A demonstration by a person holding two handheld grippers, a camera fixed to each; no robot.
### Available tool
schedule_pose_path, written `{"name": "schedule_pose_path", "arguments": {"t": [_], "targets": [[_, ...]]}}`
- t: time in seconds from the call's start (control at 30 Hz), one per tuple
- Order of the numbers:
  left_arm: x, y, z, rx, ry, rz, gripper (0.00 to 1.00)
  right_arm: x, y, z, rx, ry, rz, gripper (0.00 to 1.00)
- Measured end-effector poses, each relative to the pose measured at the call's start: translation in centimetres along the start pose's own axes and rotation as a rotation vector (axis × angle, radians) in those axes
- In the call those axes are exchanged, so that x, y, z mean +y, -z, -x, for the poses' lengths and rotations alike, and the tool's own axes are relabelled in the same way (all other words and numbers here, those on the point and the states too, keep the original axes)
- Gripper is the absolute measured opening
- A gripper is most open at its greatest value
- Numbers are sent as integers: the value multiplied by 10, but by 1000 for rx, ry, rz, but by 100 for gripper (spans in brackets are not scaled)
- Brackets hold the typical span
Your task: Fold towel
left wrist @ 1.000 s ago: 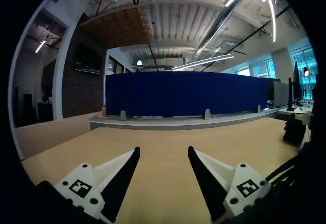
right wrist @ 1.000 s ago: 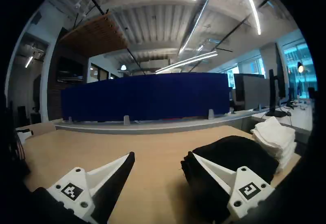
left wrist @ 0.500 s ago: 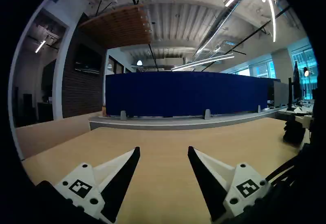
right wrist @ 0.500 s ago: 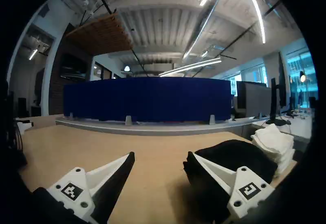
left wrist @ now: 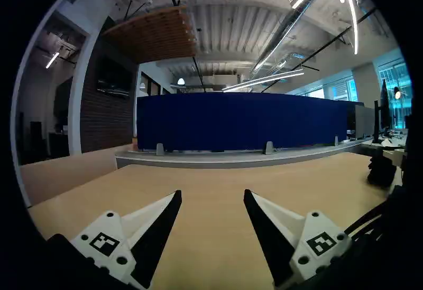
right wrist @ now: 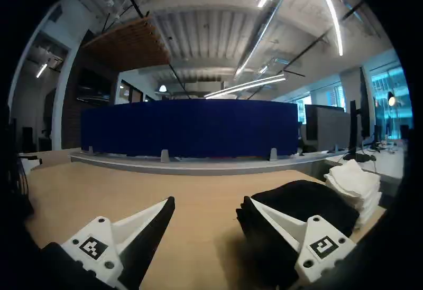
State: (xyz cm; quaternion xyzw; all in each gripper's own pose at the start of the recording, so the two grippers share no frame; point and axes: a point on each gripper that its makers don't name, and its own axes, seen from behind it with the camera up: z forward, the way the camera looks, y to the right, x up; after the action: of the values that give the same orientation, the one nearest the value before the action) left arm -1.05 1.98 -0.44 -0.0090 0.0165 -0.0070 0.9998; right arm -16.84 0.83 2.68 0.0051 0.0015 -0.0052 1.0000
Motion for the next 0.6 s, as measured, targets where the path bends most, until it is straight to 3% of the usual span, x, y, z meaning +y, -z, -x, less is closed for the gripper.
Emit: {"name": "schedule_pose_path", "arguments": {"t": [0.6], "targets": [[-1,-1,1,0,0,0,87,-1,-2,0,1,-2,1,100]]}}
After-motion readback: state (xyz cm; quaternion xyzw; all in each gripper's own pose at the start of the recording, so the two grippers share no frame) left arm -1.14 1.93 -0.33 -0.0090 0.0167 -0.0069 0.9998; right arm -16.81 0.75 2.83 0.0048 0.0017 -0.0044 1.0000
